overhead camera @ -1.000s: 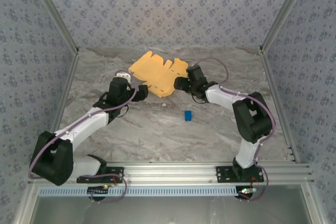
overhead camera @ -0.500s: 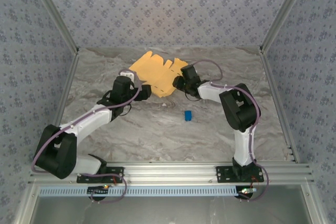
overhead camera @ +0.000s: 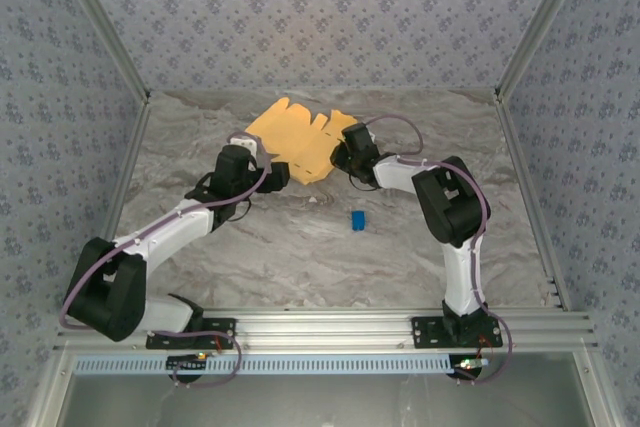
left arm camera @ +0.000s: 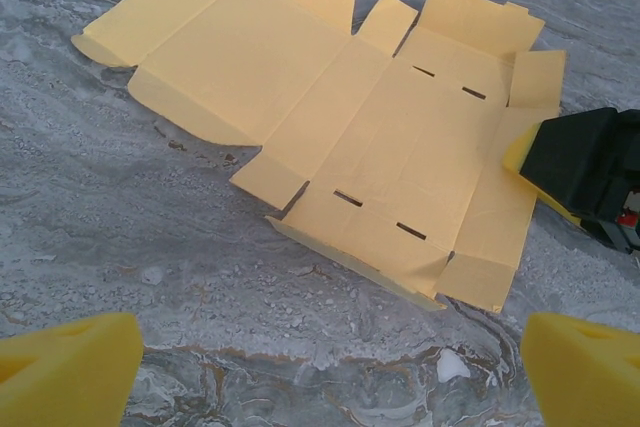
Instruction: Fold the paper box
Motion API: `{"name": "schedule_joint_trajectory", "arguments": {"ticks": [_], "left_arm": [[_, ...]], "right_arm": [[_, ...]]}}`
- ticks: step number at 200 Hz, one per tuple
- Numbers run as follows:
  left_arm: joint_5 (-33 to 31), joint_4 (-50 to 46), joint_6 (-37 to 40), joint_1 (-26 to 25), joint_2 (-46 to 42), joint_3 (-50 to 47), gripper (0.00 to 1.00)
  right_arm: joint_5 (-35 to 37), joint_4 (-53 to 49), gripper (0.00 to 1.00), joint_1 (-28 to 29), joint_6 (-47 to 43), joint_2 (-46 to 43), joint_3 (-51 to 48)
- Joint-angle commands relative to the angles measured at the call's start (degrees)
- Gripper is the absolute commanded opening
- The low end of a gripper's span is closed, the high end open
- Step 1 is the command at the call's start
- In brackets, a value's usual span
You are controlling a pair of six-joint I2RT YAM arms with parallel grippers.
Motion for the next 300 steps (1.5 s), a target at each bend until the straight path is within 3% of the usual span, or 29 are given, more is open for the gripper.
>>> {"name": "schedule_joint_trajectory", "arguments": {"ticks": [1,54,82,120,179,207,238,300], "left_arm": [[0.23,0.74,-0.69,-0.29,-1.92,1.42,0.97],[-2.97,-1.67,-0.46,-0.29,-5.59,1.74,0.97],[-5.42,-1.81,1.69,0.31,-11.2,1.69,0.97],[-2.79,-7.9,8.96,1.47,-16.41,7.59,0.97],[3.66,-23.91,19.5,2.0,-16.35,21.27,0.96],[11.12,-27.08,23.65,1.91,-16.32,24.99,0.93],[19.38,-32.5,31.34,1.41,-15.5,29.38,0.91],[27.56,-41.99,43.43,0.13,-11.04,35.3,0.95]], "right_arm": [[3.01,-0.38,0.2,0.36,0.93,0.9,2.23],[0.43,2.25,0.08,-1.0,-3.35,-4.46,0.64],[-7.64,2.4,0.05,-2.08,-9.76,-10.23,1.82],[-19.4,-4.39,0.01,-2.48,-23.5,-19.66,3.85],[-27.38,-21.5,0.0,-3.29,-42.81,-35.13,3.37],[-29.7,-30.33,0.0,-3.63,-52.16,-39.85,4.81],[-34.3,-37.97,0.0,-4.08,-60.51,-42.11,6.67],[-43.81,-43.81,0.0,-3.43,-68.52,-42.52,8.76]]}}
